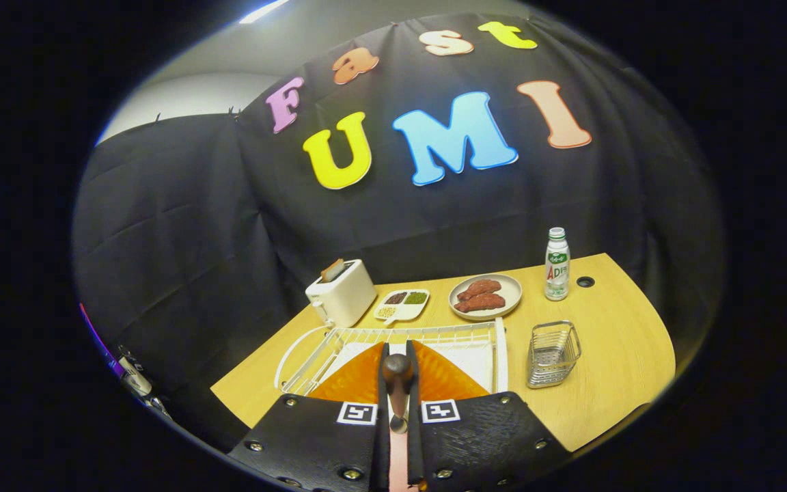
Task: Take the plate from the dish rack, then take the spoon from the basket and place it into the plate.
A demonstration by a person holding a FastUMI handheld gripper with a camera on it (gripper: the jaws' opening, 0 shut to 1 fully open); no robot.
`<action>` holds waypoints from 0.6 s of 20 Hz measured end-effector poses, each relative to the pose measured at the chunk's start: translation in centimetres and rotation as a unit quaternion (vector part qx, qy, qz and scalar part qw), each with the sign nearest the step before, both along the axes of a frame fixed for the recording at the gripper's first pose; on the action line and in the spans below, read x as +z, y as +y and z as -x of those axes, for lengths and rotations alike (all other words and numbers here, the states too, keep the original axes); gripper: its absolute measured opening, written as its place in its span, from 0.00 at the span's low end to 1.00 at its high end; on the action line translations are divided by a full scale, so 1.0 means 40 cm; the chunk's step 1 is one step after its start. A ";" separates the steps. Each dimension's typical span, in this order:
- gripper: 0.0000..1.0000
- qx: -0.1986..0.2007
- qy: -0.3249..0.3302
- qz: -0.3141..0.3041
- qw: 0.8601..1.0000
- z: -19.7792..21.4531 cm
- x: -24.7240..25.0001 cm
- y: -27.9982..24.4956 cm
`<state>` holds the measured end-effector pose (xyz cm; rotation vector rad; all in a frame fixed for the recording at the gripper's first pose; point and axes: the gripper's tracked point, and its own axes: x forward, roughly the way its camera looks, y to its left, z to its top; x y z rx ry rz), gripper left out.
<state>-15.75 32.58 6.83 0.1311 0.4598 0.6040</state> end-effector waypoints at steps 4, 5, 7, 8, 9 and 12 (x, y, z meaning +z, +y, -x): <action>0.09 0.037 0.007 0.029 0.999 0.071 -0.062 0.051; 0.09 0.046 0.010 0.037 0.998 0.088 -0.083 0.061; 0.09 0.058 0.014 0.052 0.997 0.113 -0.119 0.074; 0.09 0.062 0.016 0.058 0.996 0.122 -0.135 0.078; 0.09 0.066 0.017 0.065 0.996 0.128 -0.151 0.083; 0.09 0.074 0.021 0.077 0.994 0.150 -0.184 0.096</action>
